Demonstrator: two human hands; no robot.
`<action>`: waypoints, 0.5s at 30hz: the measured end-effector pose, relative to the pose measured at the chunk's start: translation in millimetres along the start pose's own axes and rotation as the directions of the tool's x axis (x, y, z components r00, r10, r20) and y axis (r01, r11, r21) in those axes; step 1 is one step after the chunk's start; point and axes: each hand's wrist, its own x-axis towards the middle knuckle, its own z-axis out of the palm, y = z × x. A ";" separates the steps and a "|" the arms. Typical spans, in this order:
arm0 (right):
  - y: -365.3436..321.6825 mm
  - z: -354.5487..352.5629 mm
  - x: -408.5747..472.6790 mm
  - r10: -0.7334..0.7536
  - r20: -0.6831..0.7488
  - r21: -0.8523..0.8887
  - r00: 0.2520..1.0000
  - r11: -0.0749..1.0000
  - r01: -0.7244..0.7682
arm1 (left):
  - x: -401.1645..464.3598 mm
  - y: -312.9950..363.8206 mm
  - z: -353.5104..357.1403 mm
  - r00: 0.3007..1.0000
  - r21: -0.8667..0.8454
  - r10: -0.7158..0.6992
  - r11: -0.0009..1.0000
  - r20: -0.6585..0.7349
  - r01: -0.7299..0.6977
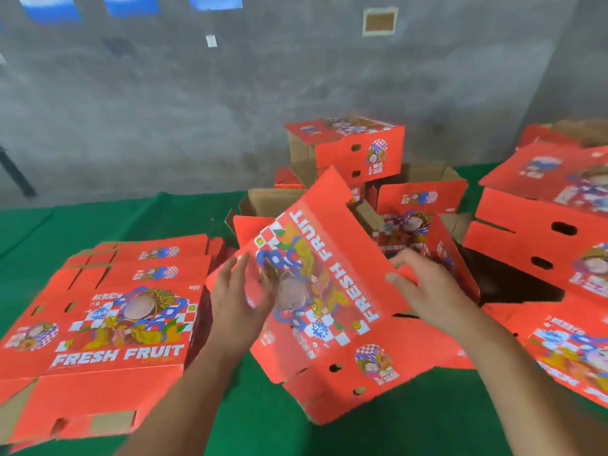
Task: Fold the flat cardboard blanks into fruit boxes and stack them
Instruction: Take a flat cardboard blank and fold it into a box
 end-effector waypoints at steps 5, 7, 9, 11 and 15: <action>-65.1 -26.7 11.4 -0.220 0.150 -0.258 0.964 0.933 0.253 | 12.8 36.9 -42.1 0.985 -0.383 0.125 0.921 0.122 -0.069; -78.6 -24.4 6.2 -0.209 0.110 -0.302 0.972 0.924 0.233 | -1.8 29.3 -50.1 0.987 -0.479 0.103 0.877 0.124 -0.031; -77.7 -21.3 -8.4 -0.095 0.110 -0.147 0.989 0.983 0.111 | -23.6 14.9 -49.9 0.992 -0.497 0.050 0.868 0.119 0.016; -68.6 -15.0 -30.6 0.031 0.117 0.089 0.993 0.995 -0.041 | -43.5 0.8 -46.3 0.995 -0.514 -0.005 0.856 0.100 0.056; -44.0 -0.2 -71.3 0.141 0.212 0.161 0.967 0.971 -0.177 | -67.9 -22.2 -54.0 0.976 -0.529 -0.163 0.821 0.146 0.216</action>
